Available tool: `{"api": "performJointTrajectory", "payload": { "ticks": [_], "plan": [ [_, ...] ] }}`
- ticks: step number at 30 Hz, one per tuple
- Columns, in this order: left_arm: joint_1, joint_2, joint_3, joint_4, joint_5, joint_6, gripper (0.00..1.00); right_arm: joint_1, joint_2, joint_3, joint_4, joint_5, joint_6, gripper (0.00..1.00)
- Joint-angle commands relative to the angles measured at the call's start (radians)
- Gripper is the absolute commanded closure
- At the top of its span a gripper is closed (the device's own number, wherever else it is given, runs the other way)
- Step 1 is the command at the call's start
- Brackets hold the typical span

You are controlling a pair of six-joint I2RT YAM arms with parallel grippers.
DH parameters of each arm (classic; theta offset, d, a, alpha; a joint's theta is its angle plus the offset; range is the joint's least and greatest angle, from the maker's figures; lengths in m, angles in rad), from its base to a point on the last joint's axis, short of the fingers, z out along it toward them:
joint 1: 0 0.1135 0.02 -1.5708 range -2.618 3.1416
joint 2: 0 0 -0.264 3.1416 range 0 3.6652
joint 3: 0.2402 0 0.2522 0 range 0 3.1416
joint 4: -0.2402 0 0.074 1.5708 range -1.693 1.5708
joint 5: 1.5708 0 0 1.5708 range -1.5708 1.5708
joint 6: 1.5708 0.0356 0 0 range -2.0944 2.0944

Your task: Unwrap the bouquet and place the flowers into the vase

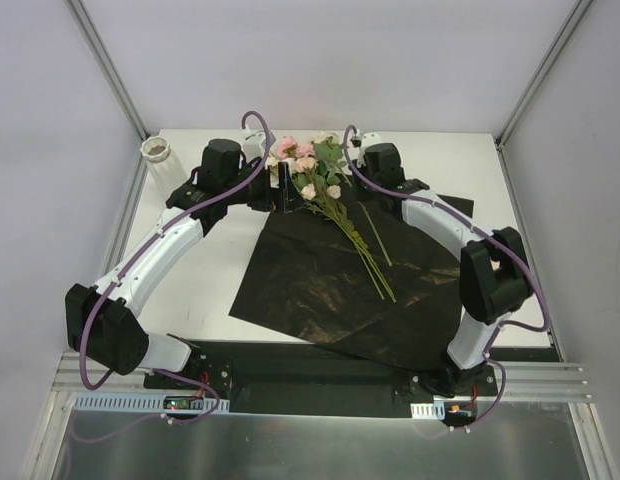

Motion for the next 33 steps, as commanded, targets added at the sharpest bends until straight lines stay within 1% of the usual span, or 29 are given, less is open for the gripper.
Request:
{"api": "performJointTrajectory", "payload": {
  "ticks": [1,5,9,12,17,20,21,23,24,26,29,33],
  "plan": [
    [-0.005,-0.007,0.042,0.003,0.031,-0.01,0.18,0.009,0.102,0.136,-0.211,0.017,0.012,0.99],
    [-0.005,-0.003,0.044,0.002,0.036,-0.011,0.18,0.006,0.2,0.24,-0.334,0.012,0.001,0.99],
    [-0.005,-0.003,0.045,0.0,0.039,-0.014,0.18,0.003,0.266,0.28,-0.362,0.052,-0.064,1.0],
    [-0.005,0.0,0.045,0.0,0.042,-0.019,0.18,-0.005,0.312,0.323,-0.419,0.103,-0.094,1.0],
    [-0.005,0.006,0.045,0.0,0.057,-0.03,0.18,-0.014,0.343,0.339,-0.429,0.074,-0.118,1.0],
    [-0.005,0.009,0.045,0.0,0.056,-0.031,0.19,-0.02,0.345,0.35,-0.433,0.052,-0.091,0.97],
    [-0.005,0.009,0.045,0.0,0.059,-0.031,0.19,-0.022,0.337,0.342,-0.428,0.046,-0.085,0.92],
    [-0.005,0.008,0.045,0.0,0.059,-0.031,0.19,-0.022,0.322,0.333,-0.414,0.043,-0.057,0.86],
    [-0.005,0.008,0.045,0.0,0.058,-0.031,0.19,-0.023,0.305,0.324,-0.405,0.04,-0.048,0.81],
    [-0.005,0.008,0.045,-0.002,0.058,-0.031,0.19,-0.023,0.285,0.291,-0.374,0.029,-0.033,0.77],
    [-0.005,0.009,0.045,0.0,0.059,-0.031,0.19,-0.023,0.26,0.264,-0.339,0.005,-0.01,0.76],
    [-0.005,0.015,0.047,-0.002,0.065,-0.033,0.19,-0.025,0.304,0.288,-0.345,-0.032,-0.005,0.75]
  ]
}}
